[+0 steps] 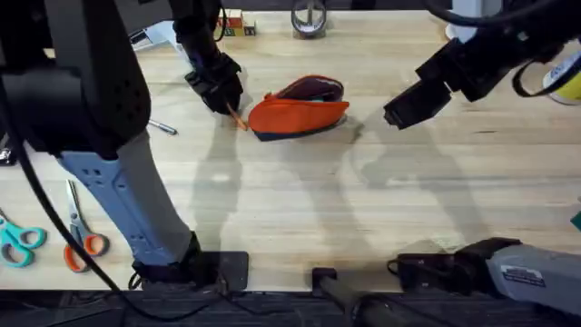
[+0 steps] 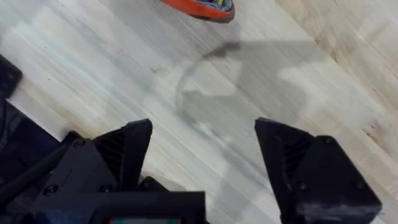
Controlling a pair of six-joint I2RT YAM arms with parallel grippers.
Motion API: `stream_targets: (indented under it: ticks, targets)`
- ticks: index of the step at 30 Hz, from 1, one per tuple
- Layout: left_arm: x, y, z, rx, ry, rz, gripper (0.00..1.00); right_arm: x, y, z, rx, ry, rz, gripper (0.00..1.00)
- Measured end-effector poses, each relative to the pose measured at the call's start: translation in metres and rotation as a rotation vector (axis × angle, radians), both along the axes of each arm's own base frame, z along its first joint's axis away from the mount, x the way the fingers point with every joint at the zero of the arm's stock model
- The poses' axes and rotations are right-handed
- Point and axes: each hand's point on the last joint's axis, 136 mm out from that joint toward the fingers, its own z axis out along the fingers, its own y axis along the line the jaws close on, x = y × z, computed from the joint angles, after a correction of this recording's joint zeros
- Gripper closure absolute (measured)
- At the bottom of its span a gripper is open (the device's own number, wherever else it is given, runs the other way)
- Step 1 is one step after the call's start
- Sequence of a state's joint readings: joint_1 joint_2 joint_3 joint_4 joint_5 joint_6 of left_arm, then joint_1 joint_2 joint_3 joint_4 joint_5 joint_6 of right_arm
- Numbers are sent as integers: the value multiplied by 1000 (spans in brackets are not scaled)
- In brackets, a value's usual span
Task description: Unzip the bag, pick up the pens from the table one at a time and place them inside, then zip the bag closed.
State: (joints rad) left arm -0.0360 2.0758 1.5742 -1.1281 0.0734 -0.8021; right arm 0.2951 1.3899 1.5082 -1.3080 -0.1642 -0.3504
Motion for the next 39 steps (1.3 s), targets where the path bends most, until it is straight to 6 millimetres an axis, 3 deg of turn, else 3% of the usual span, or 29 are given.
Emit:
stream_targets:
  ticks: [20,24,29,39]
  targets:
    - [2,7,5,39,-19,-13,958,0,0,0,0,0,0,3]
    - [6,11,30,61,-91,-45,958,0,0,0,0,0,0,3]
    - [7,12,79,70,-217,-123,958,0,0,0,0,0,0,3]
    - [-5,11,132,93,-345,-354,958,0,0,0,0,0,0,4]
